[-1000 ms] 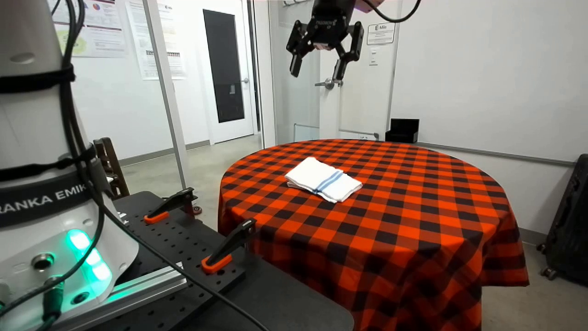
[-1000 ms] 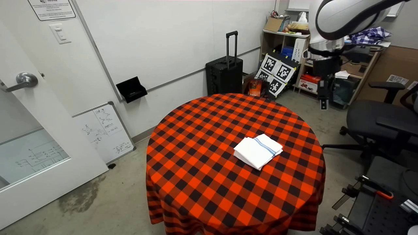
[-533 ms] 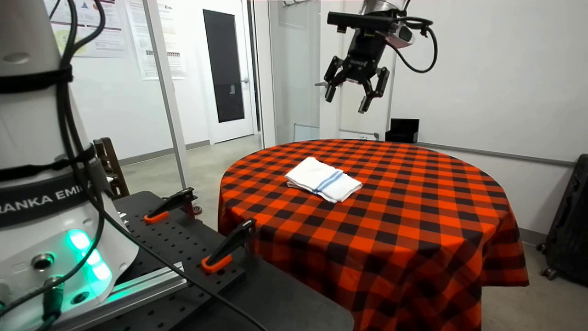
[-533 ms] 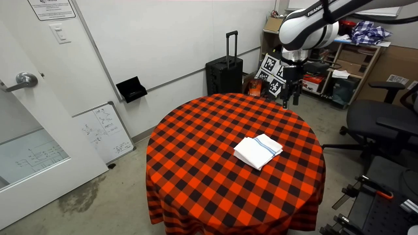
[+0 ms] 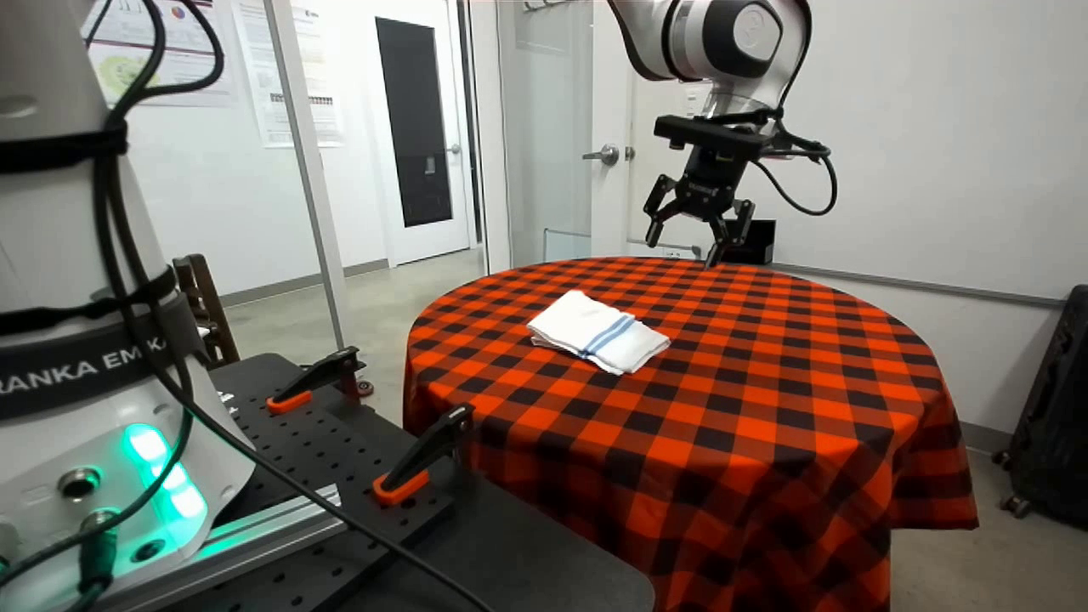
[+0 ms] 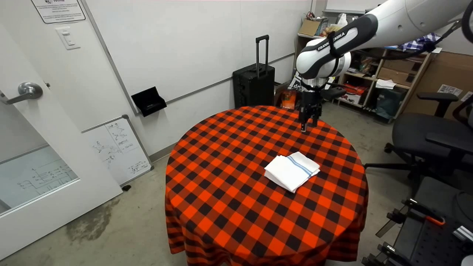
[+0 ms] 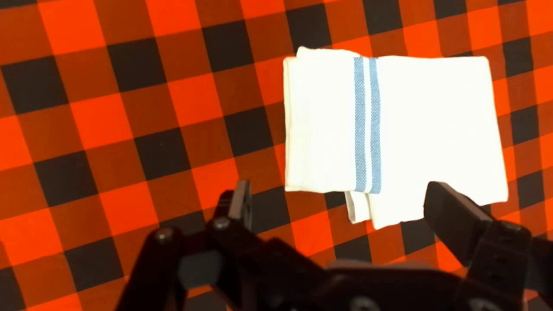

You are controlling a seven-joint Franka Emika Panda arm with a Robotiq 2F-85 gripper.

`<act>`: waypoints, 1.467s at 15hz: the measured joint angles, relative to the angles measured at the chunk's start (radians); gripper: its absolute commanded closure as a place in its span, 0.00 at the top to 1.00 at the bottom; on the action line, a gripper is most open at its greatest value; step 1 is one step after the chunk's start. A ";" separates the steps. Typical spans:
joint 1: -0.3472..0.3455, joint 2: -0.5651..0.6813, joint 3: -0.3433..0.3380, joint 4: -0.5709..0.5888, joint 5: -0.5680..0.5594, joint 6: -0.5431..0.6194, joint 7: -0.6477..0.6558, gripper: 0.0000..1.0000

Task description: Straighten out the towel

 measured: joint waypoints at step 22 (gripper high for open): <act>-0.133 0.387 0.116 0.314 0.106 -0.079 0.043 0.99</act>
